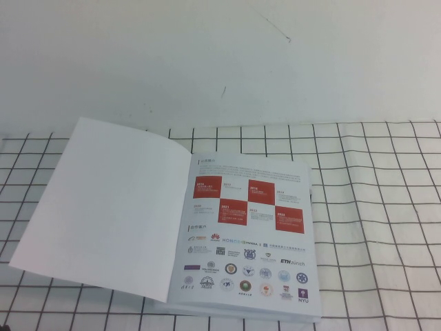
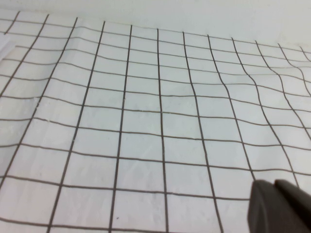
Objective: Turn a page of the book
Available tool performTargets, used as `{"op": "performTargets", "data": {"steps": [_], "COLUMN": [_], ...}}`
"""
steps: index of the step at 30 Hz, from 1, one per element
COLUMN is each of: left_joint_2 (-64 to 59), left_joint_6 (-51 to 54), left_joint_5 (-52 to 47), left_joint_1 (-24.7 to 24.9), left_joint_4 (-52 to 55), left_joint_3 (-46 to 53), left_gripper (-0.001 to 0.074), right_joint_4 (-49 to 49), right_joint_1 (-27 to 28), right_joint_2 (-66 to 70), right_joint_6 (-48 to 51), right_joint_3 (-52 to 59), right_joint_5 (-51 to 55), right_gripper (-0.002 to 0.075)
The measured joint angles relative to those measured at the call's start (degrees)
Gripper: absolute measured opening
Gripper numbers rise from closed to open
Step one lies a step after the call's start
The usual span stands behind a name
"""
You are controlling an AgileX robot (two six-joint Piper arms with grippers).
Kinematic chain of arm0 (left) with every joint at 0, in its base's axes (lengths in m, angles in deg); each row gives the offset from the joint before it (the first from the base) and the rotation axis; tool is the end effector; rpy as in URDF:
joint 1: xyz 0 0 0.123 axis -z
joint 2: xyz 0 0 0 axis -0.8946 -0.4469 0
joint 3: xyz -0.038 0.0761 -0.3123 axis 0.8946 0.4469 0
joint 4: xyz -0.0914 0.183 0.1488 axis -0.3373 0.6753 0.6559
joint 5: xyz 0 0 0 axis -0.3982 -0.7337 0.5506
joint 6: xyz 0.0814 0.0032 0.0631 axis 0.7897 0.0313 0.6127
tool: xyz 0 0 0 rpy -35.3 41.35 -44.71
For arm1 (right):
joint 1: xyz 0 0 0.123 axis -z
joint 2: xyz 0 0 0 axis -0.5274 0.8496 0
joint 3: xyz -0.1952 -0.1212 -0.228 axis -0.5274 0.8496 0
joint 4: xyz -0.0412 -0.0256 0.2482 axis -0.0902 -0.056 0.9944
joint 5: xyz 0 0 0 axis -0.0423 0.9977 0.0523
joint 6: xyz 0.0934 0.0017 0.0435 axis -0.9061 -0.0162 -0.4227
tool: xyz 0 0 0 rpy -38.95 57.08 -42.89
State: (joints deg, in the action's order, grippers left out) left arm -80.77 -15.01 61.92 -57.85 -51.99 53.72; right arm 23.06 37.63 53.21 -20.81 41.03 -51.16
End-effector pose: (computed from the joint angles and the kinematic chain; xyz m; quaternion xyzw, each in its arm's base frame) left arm 0.0269 -0.0056 0.1727 -0.0145 0.7904 -0.0893 0.6059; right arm 0.0288 -0.0068 0.1701 -0.0240 0.8042 -0.1002 0.5854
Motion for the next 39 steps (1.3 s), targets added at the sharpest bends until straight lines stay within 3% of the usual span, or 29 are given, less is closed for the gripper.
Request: {"op": "performTargets", "data": {"steps": [9, 22, 29, 39], "left_joint_2": [0.00, 0.00, 0.00, 0.00], "left_joint_6": [0.00, -0.11, -0.13, -0.34], "left_joint_5": [0.00, 0.00, 0.00, 0.00], "left_joint_1": [0.00, 0.00, 0.00, 0.00], "left_joint_4": [0.00, -0.08, -0.08, -0.08], "left_joint_3": [0.00, 0.00, 0.00, 0.00], "left_gripper": [-0.0003, -0.0003, -0.0003, -0.0003], "right_joint_4": [6.90, 8.35, 7.73, 7.12], "right_joint_1": [0.00, 0.00, 0.00, 0.00], "right_joint_2": [-2.29, -2.29, -2.29, -2.29], "right_joint_6": [10.43, 11.33, 0.51, -1.22], "right_joint_3": [0.00, 0.00, 0.00, 0.00], "right_joint_5": [1.92, 2.26, 2.26, 2.26], "right_gripper": [-0.0002, -0.0002, -0.0002, -0.0002]}}
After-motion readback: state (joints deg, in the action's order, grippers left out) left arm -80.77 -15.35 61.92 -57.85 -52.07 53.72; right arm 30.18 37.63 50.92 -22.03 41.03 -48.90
